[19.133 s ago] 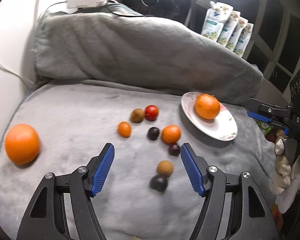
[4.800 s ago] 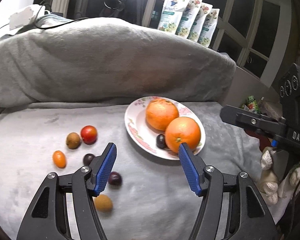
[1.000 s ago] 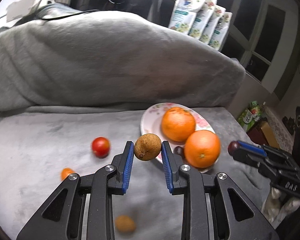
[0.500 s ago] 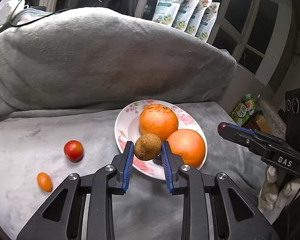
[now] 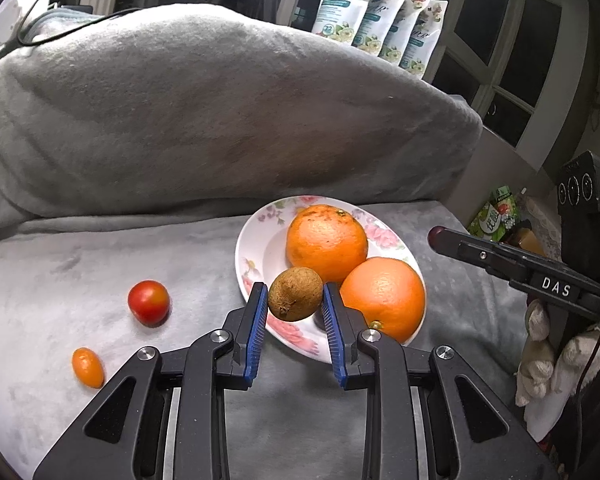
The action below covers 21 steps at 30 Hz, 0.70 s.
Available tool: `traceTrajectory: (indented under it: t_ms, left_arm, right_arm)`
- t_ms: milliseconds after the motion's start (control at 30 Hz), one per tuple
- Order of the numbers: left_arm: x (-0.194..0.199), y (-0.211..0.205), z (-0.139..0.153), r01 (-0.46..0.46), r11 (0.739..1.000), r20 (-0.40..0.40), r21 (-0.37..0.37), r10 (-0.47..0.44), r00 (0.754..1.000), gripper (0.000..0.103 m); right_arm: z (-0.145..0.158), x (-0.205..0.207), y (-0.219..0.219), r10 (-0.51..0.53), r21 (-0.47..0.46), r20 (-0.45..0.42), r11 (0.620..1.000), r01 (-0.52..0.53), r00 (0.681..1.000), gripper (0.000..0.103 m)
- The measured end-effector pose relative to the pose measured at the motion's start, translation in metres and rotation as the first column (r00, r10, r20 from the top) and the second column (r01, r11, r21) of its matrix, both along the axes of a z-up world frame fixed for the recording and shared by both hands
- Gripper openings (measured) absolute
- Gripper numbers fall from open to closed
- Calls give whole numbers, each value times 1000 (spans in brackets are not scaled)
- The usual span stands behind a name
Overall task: Organize fruits
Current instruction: 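Carry the kiwi and plum to the plate and open both tools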
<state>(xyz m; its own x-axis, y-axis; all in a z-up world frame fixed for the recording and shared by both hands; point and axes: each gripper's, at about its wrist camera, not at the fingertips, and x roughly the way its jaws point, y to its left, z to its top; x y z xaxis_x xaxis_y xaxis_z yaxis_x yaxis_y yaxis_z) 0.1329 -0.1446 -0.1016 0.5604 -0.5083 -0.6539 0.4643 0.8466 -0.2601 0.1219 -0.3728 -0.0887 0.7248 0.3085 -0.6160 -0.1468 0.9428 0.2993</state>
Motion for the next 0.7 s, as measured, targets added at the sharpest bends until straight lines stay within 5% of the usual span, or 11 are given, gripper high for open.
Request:
traceTrajectory:
  t_ms: [700]
  left_arm:
    - [4, -7, -6, 15, 999, 1, 28, -15, 1000, 26]
  right_arm:
    - [-13, 32, 0, 11, -8, -73, 1000, -11, 997, 24]
